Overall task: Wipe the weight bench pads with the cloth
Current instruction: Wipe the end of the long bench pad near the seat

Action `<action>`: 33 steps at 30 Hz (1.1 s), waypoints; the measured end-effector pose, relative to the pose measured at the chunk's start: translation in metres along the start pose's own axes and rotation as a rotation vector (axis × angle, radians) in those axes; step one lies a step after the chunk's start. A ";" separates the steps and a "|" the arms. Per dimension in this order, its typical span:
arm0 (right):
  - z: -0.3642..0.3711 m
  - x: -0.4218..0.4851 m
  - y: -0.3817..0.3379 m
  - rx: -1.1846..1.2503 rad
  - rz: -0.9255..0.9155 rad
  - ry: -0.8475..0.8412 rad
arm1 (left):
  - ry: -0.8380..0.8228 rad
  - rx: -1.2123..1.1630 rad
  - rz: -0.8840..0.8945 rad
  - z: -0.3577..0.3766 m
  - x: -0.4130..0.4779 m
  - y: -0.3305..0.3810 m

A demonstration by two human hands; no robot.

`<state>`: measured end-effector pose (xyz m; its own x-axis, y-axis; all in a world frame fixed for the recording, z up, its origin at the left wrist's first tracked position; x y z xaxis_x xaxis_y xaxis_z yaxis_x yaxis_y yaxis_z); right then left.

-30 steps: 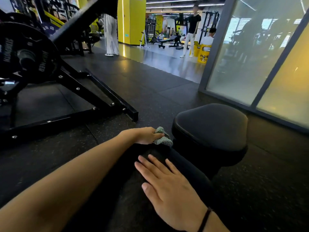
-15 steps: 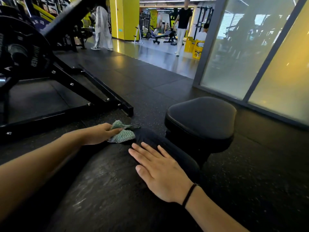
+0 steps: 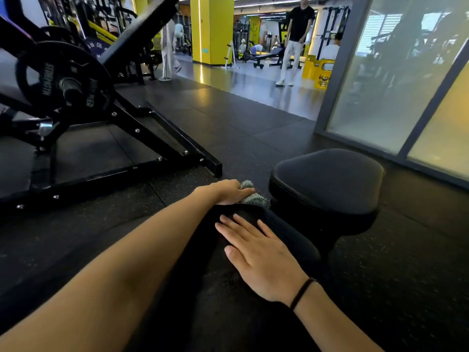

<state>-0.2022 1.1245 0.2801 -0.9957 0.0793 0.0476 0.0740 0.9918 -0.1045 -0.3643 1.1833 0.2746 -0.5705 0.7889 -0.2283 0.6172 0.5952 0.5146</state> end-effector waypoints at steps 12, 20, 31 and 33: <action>0.003 0.002 0.003 -0.021 0.003 -0.003 | 0.053 -0.009 -0.067 -0.027 -0.060 -0.074; 0.003 0.002 0.004 -0.042 0.008 -0.028 | 0.130 0.013 -0.129 -0.048 -0.125 -0.123; 0.002 0.003 0.000 -0.044 0.035 -0.079 | 0.180 -0.026 -0.309 -0.064 -0.277 -0.211; 0.002 0.003 0.000 -0.048 0.037 -0.089 | 0.173 -0.047 -0.335 -0.058 -0.321 -0.230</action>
<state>-0.2048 1.1244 0.2786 -0.9930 0.1092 -0.0440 0.1116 0.9922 -0.0564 -0.3542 0.7842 0.2778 -0.8222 0.5117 -0.2493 0.3576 0.8051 0.4732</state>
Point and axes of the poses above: each hand's wrist, its own x-axis towards the middle knuckle, its own z-axis out of the palm, y = z × x, the point moved 8 cm from there along x, towards the middle knuckle, and after that the axes turned 9 degrees about -x, right-handed, at the moved point
